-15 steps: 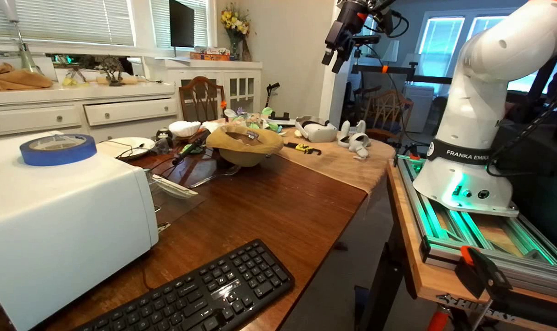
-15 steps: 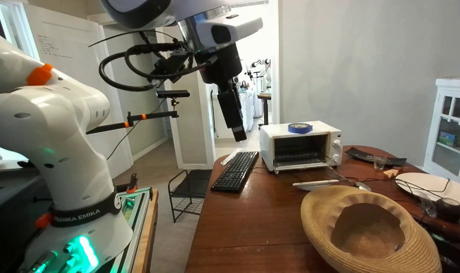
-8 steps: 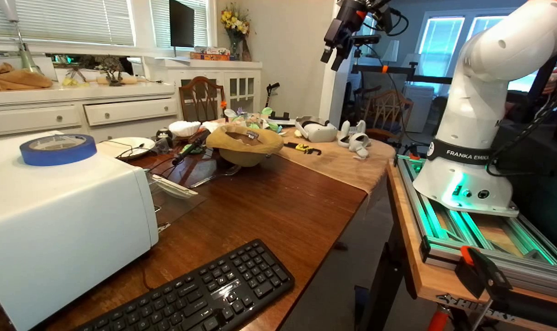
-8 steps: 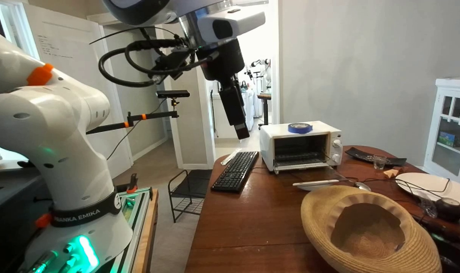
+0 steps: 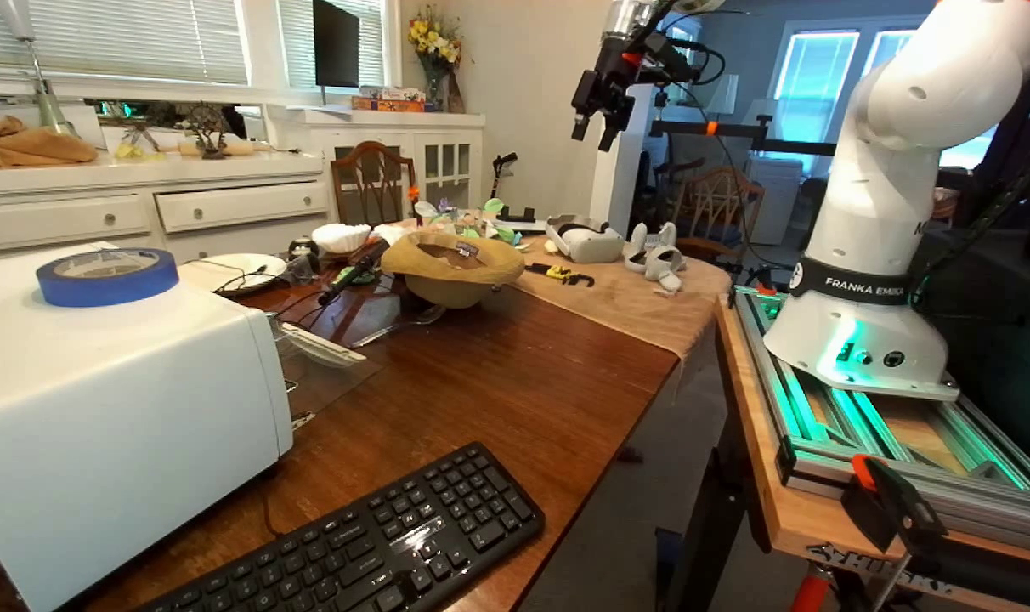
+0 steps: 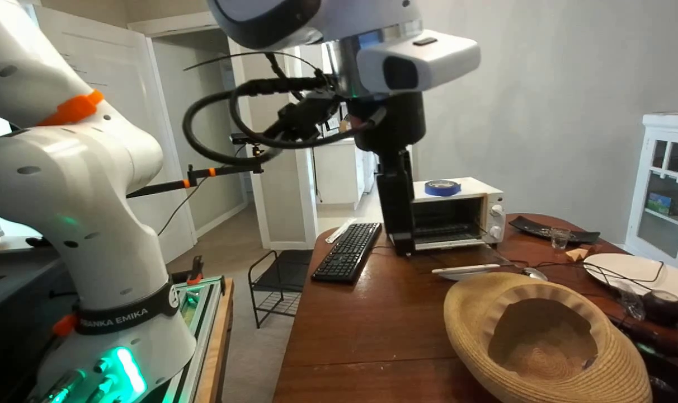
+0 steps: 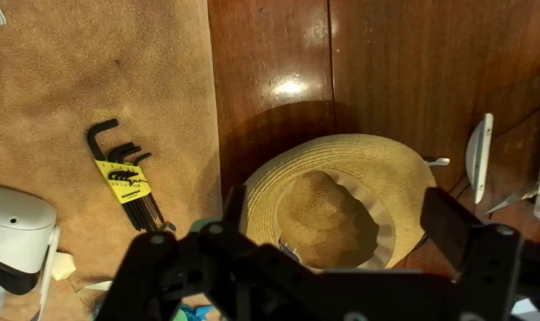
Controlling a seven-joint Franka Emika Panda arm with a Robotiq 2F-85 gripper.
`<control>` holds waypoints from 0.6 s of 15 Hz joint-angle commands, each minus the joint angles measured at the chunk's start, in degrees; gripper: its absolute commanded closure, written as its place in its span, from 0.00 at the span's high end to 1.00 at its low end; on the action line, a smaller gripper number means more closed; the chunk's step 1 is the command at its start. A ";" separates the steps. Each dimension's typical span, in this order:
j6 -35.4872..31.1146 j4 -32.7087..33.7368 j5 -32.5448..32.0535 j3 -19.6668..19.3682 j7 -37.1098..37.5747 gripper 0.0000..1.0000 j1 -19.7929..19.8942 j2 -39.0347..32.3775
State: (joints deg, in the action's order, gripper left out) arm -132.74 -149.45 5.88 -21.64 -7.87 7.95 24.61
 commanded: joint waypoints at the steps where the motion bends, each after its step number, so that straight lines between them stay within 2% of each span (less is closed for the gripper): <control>1: -3.07 9.30 5.33 -2.64 0.69 1.00 -3.23 -14.67; 4: -4.00 16.64 12.02 -3.39 0.67 1.00 -4.14 -25.13; 5: -3.46 19.26 14.61 -0.21 0.10 1.00 -0.85 -28.55; 8: -1.58 27.55 17.17 2.58 2.72 1.00 2.63 -38.31; 9: -3.35 21.14 14.42 3.54 1.51 1.00 3.01 -30.92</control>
State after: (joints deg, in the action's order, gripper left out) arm -136.10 -128.20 20.96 -21.05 -6.81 8.05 -6.65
